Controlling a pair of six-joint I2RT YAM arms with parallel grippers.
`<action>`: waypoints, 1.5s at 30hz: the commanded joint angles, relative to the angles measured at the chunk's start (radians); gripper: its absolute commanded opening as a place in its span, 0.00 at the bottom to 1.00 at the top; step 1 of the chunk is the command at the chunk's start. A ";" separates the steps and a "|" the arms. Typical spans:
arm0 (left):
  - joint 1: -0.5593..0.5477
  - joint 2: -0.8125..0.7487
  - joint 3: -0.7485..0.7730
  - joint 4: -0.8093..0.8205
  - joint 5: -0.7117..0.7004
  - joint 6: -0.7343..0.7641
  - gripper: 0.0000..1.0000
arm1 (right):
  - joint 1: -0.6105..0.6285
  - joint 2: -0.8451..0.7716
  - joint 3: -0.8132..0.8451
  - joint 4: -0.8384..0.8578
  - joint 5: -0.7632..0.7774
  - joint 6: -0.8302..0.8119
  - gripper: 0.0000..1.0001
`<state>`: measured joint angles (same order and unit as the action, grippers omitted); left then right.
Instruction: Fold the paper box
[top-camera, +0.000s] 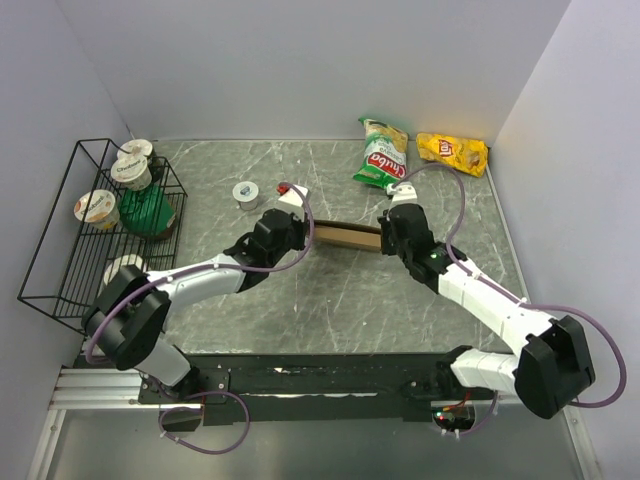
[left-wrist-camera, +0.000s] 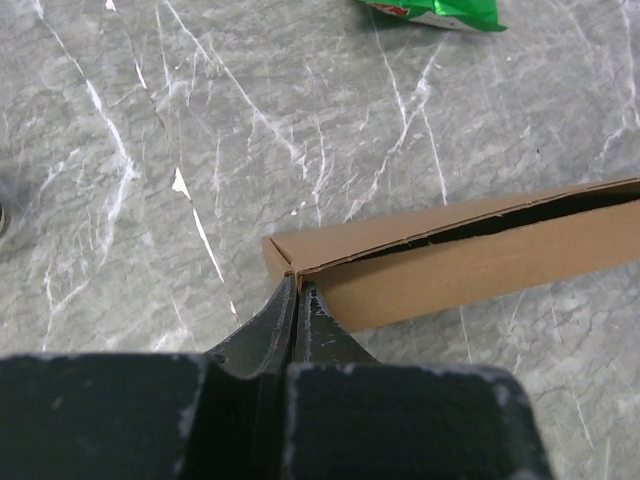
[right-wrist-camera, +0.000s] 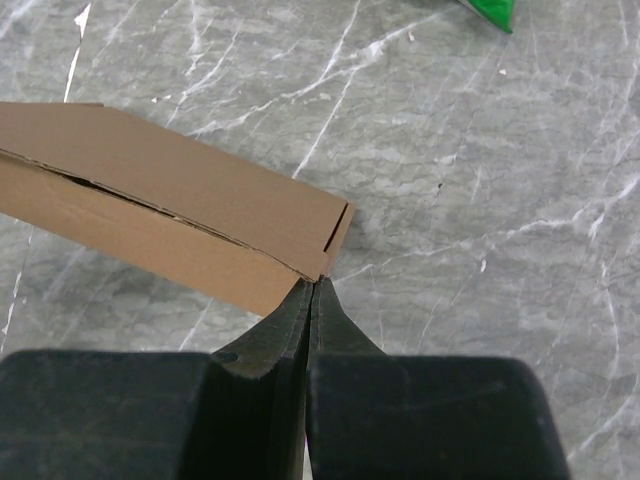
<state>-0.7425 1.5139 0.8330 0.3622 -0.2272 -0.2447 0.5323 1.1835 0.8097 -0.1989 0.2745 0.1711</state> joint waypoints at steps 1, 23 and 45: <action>-0.031 -0.015 0.051 -0.112 0.172 -0.022 0.01 | 0.018 0.030 0.097 -0.016 -0.199 0.045 0.00; -0.037 -0.294 -0.084 -0.246 0.322 -0.260 0.01 | 0.024 -0.071 0.163 -0.205 -0.376 0.087 0.00; 0.000 -0.124 0.023 -0.287 0.166 -0.094 0.01 | 0.009 0.126 0.243 -0.175 -0.313 0.051 0.00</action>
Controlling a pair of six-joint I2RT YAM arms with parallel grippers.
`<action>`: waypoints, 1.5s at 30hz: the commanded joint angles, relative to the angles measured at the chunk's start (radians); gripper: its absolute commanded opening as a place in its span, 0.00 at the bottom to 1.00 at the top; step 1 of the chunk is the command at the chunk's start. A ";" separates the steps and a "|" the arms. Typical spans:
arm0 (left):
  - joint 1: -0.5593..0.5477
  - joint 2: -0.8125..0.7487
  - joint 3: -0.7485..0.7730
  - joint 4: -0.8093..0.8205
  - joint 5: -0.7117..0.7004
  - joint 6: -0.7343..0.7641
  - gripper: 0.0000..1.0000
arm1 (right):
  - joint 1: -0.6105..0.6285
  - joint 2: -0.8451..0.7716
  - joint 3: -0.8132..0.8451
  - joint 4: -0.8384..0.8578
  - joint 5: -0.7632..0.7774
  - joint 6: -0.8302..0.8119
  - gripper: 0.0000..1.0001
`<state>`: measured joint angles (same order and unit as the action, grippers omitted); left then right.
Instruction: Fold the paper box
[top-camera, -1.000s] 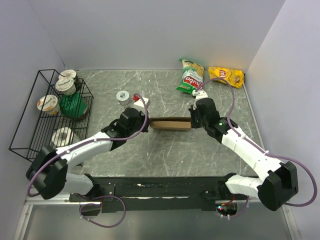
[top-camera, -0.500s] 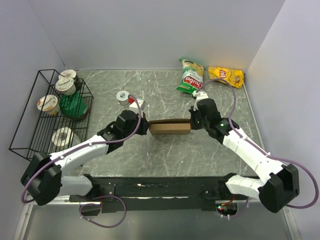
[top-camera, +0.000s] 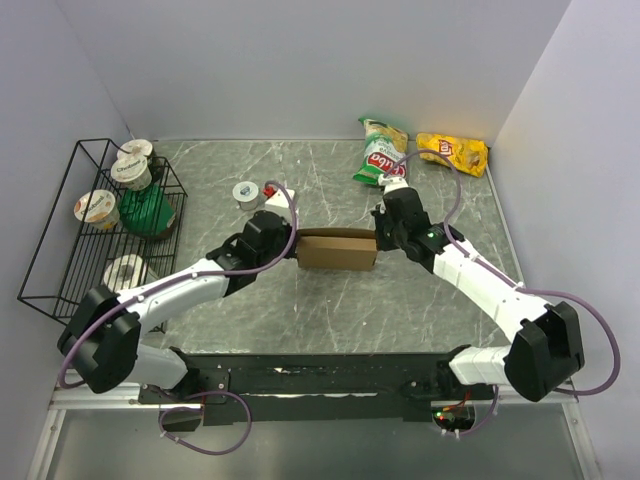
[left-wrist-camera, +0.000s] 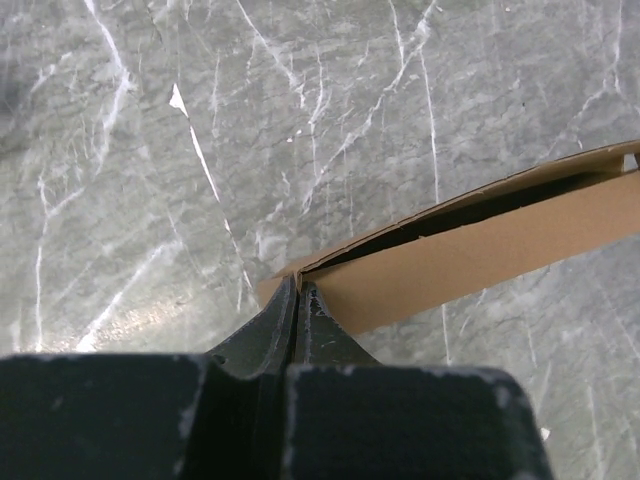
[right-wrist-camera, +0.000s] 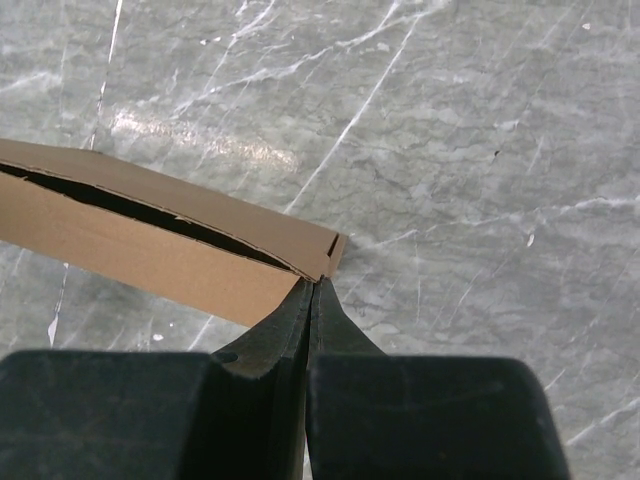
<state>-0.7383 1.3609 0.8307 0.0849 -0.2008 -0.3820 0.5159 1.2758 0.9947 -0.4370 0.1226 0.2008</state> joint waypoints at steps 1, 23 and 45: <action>0.005 0.029 0.024 -0.011 0.149 0.048 0.01 | 0.024 0.040 0.061 0.060 -0.159 0.020 0.00; 0.195 -0.115 0.054 -0.057 0.284 0.147 0.85 | 0.024 0.025 0.073 0.043 -0.161 0.002 0.00; 0.238 -0.261 0.039 -0.277 0.417 0.141 0.71 | 0.024 0.036 0.094 0.037 -0.166 0.009 0.00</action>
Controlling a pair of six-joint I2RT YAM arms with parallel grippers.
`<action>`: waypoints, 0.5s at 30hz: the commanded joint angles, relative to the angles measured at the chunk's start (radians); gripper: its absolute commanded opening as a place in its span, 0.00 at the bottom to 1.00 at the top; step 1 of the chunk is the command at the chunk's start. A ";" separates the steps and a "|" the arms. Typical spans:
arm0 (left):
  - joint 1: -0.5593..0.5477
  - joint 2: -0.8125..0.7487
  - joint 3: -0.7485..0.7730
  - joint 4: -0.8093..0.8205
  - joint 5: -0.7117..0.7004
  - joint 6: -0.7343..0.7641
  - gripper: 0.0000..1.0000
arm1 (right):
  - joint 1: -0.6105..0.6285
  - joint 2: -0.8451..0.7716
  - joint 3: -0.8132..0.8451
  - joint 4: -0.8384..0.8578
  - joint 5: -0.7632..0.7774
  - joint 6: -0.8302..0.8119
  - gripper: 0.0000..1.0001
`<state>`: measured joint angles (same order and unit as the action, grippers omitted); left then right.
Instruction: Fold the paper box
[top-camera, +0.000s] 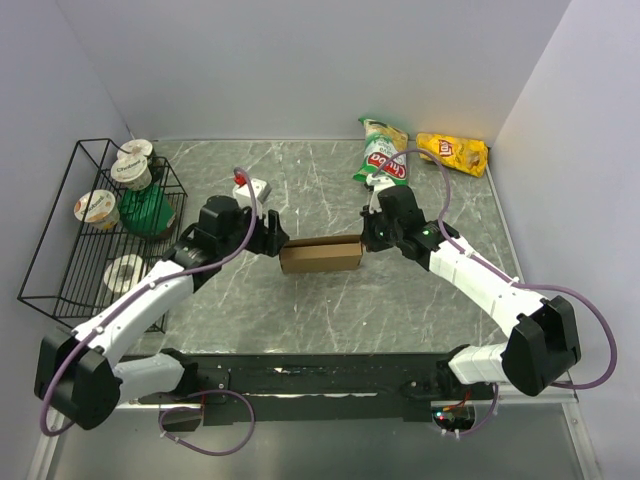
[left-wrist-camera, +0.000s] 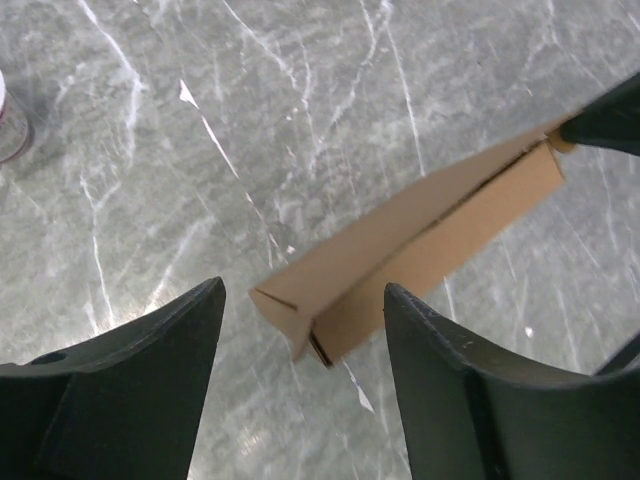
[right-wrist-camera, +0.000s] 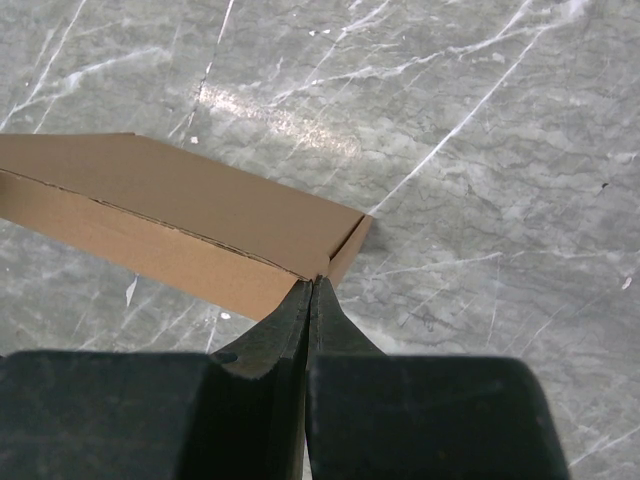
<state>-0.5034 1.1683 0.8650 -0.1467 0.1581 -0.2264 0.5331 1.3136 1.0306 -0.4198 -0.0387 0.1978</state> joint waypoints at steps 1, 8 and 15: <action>0.003 -0.079 -0.006 -0.045 0.061 -0.019 0.70 | 0.007 -0.002 0.060 0.019 -0.003 0.011 0.00; 0.003 -0.076 0.003 -0.097 0.040 -0.010 0.46 | 0.007 -0.002 0.060 0.019 -0.007 0.012 0.00; -0.017 -0.022 0.016 -0.108 0.018 0.006 0.42 | 0.007 -0.007 0.057 0.024 -0.007 0.011 0.00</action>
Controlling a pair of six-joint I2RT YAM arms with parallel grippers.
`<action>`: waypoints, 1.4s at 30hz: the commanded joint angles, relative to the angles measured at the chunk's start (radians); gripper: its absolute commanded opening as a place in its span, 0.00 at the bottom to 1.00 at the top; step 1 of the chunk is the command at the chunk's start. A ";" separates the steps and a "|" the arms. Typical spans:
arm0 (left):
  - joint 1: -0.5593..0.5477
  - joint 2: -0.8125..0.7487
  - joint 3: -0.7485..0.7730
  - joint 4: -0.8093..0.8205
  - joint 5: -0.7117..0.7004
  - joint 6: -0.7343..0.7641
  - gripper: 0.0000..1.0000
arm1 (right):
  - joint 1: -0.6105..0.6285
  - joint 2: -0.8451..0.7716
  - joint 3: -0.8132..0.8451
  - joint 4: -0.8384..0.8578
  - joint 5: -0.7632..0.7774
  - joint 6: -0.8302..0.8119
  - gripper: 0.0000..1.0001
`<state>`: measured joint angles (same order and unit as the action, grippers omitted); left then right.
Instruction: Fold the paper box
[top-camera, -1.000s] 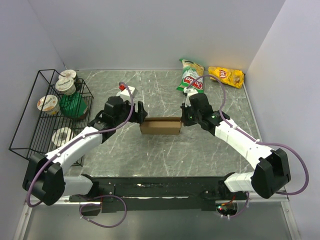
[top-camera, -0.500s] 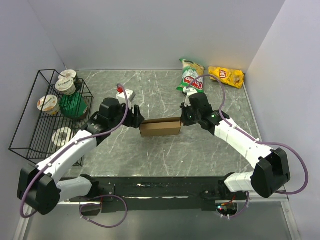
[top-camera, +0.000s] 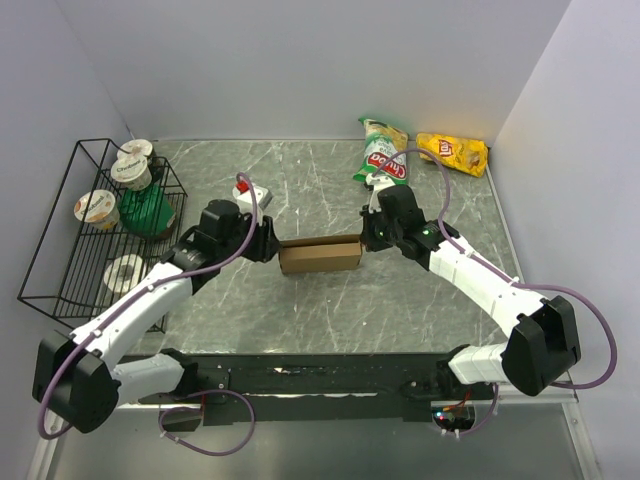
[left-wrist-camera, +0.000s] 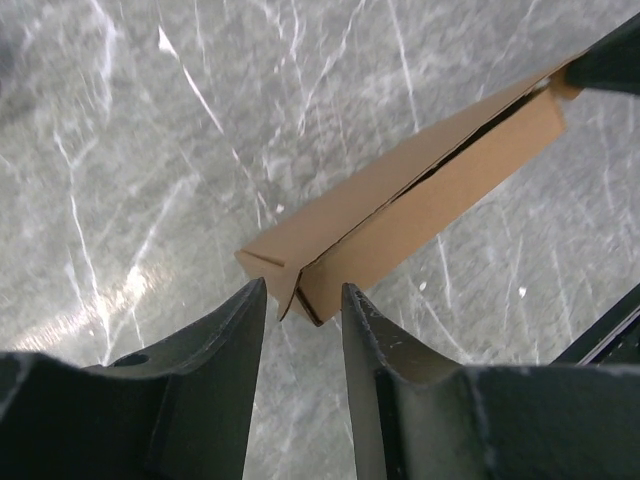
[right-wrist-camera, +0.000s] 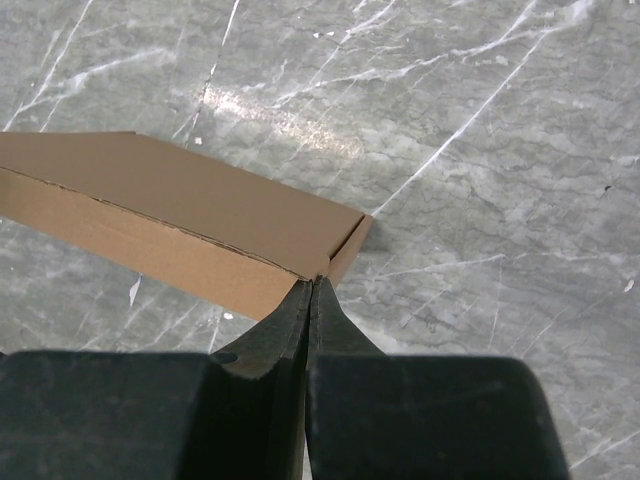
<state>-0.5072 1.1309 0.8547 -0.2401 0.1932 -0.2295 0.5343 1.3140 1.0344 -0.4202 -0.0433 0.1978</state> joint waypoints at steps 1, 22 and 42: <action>-0.013 0.015 0.024 -0.011 -0.026 0.006 0.42 | 0.006 -0.009 0.053 0.023 -0.004 0.012 0.00; -0.027 0.035 0.010 0.027 -0.060 0.012 0.26 | 0.006 -0.019 0.043 0.027 -0.012 0.015 0.00; -0.057 0.067 0.006 0.044 -0.127 -0.077 0.02 | 0.015 -0.033 0.026 0.035 0.013 0.019 0.00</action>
<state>-0.5545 1.1912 0.8547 -0.2260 0.1051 -0.2516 0.5350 1.3128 1.0344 -0.4194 -0.0402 0.2016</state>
